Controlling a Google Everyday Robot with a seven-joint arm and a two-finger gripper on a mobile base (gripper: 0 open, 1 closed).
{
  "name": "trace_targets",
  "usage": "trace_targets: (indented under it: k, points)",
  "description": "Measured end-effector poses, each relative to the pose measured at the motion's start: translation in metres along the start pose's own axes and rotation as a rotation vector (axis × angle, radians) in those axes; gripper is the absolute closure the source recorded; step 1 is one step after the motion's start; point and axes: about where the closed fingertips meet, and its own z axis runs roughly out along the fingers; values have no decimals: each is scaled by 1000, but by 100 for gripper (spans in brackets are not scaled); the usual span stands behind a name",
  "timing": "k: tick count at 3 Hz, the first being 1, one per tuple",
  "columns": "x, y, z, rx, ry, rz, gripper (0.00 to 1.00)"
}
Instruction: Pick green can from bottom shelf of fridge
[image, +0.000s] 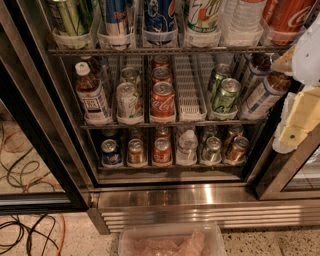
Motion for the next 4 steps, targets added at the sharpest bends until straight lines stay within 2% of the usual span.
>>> trace_targets:
  k: [2,3,4]
  points:
    - [7,2,12,15,19,21,0]
    - [30,15,26,96,80,22,0]
    - [59,32,73,132,102,82,0]
